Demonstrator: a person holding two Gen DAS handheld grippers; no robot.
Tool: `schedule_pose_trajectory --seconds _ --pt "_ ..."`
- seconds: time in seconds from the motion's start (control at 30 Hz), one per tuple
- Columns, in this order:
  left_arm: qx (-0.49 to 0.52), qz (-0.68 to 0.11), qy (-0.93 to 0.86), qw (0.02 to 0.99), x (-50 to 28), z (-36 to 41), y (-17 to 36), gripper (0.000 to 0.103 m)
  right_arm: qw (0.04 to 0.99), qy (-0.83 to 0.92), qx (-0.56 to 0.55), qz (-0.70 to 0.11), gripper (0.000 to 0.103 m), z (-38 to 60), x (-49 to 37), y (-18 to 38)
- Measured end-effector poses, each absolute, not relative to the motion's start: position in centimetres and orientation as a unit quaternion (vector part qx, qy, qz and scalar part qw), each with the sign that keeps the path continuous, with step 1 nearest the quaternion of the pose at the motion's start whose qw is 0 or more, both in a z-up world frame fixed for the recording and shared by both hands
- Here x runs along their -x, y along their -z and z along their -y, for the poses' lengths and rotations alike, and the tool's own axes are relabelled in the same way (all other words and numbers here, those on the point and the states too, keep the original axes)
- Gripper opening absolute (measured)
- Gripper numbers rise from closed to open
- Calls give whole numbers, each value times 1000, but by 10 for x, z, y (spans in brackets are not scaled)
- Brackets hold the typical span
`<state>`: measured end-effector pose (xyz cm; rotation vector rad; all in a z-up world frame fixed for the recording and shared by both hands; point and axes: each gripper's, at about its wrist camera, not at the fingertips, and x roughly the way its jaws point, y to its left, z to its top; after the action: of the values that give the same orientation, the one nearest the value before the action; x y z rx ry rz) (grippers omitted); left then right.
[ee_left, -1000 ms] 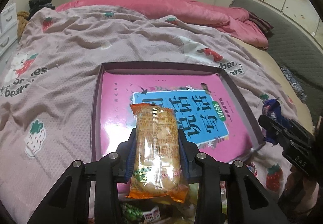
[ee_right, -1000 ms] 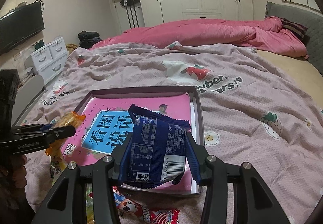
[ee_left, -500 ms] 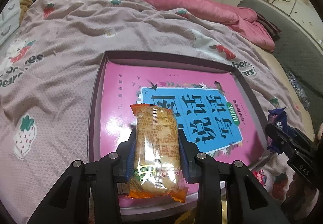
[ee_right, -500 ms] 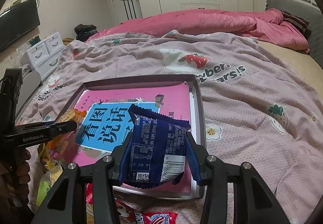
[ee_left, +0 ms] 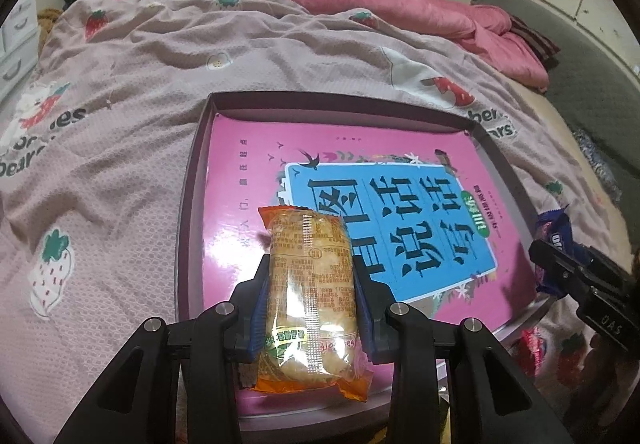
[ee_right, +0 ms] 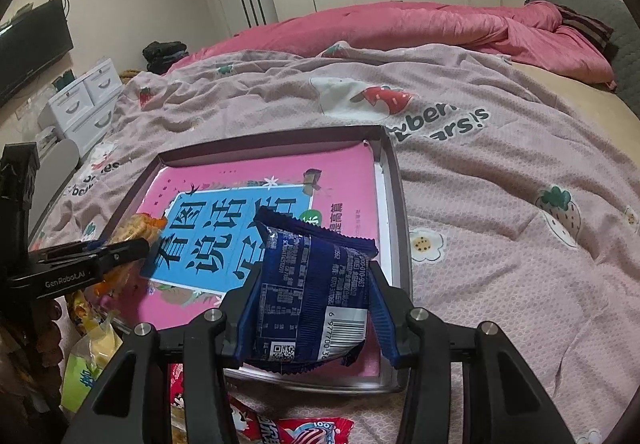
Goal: Organize snacks
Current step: 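Lower the cracker packet into the tray with the left tool while the right tool lowers the blue bag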
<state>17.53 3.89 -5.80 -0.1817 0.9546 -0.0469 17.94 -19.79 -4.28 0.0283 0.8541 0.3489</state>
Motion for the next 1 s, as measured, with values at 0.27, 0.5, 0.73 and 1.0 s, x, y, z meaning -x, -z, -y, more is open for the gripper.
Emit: schedule_pose_trajectory --seconds 0.27,0.5,0.73,1.0 --pt "64 -457 6 887 -174 -36 57 37 893 -151 1 -424 48 198 -181 50" --pt "71 -460 3 885 -173 -39 58 37 893 -145 0 -426 49 200 -182 51" --pt "84 -465 5 882 -173 -41 59 37 893 -138 1 -428 49 203 -183 53" --pt "90 -468 6 879 -172 -43 59 38 892 -139 -11 -430 49 208 -182 52"
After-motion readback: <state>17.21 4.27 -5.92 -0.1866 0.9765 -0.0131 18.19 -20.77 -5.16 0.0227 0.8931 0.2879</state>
